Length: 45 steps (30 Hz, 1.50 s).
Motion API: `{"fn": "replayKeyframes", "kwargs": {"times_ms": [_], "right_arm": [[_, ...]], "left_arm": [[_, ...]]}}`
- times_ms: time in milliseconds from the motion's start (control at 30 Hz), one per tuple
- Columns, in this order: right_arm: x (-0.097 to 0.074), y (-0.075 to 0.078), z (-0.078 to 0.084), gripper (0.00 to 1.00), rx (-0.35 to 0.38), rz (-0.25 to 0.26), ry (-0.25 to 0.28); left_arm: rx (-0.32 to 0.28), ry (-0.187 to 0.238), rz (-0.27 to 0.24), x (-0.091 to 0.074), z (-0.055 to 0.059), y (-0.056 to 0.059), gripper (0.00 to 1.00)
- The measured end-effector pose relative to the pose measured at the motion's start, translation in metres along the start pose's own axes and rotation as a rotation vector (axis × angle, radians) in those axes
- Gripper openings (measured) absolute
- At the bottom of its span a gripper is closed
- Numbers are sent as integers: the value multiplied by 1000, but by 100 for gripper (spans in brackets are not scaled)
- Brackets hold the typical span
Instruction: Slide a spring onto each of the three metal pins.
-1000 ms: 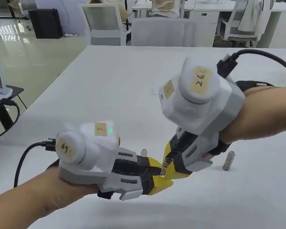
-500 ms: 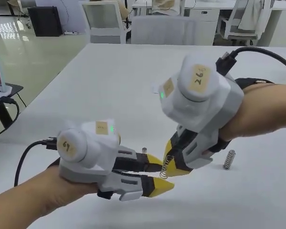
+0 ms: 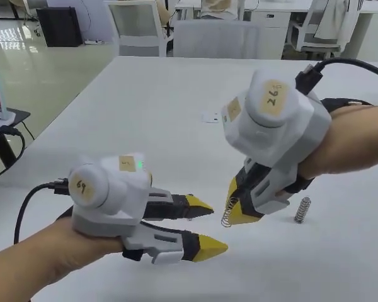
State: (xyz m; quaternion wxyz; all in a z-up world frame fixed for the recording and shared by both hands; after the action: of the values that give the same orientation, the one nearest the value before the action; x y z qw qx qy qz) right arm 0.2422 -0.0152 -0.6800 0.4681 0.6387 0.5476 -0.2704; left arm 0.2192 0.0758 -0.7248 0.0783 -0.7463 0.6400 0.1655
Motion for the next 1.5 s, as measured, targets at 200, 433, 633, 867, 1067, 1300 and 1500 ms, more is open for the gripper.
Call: {"fn": "replayKeyframes", "kwargs": {"times_ms": [200,433,633,867,1067,1300,1500], "right_arm": [[-1,5,6,8,14,11,-7],[-3,13,14,8,32,32,-20],[-4,18,22,8,45,46,-34],[-7,25,30,8,66,57,-40],[-9,29,35,8,76,71,-52],[-9,34,39,8,93,82,-58],[-8,36,42,8,94,82,-68]], "left_arm": [[-21,-2,-19,-3,1,-2,39],[-42,0,-52,-11,2,-6,46],[-46,1,-77,-19,2,-8,50],[-51,4,-102,-26,3,-10,54],[-61,7,-135,-37,7,-11,57],[-65,21,-170,-45,8,-9,60],[-75,35,-191,-47,10,-11,62]]}}
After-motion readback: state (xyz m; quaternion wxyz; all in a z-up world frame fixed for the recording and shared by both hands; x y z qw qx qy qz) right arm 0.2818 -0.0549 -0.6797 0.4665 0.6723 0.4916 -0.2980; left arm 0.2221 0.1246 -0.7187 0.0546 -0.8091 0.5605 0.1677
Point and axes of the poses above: the centre of the closed fingertips' face, and the gripper's own axes: x roughly forward along the fingers, y roughly to its right, z roughly out of its underside, the point moved 7 cm from there along -x, roughly backward along the fingers, and after that the axes turned 13 degrees about z, right-handed, at the moved point
